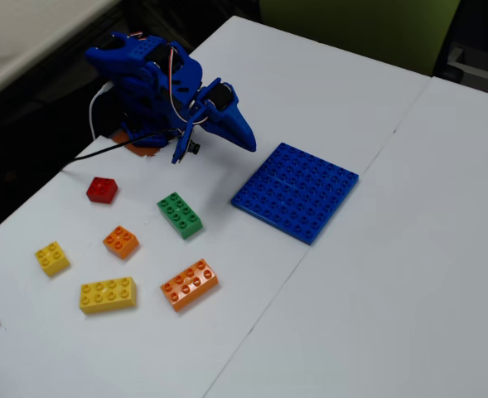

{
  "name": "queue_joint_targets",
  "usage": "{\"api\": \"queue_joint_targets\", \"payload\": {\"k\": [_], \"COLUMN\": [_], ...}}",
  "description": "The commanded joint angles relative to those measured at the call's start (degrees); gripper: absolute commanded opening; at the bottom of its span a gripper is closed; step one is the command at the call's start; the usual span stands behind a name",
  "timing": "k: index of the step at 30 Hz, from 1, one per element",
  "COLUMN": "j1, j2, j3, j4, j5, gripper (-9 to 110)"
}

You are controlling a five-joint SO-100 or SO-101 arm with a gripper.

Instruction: Pick up the 2x2 orange block and go up the 8x8 blue block.

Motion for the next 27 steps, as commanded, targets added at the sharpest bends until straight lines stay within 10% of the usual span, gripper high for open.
{"api": "queue_joint_targets", "payload": {"k": [1,27], "j1": [0.2,-1.7], "j2": [2.4,2.4], "j3": [2.4,2.4], "j4": [0.1,0.1], "j5": [0.3,-1.9], "gripper": [0,0]}}
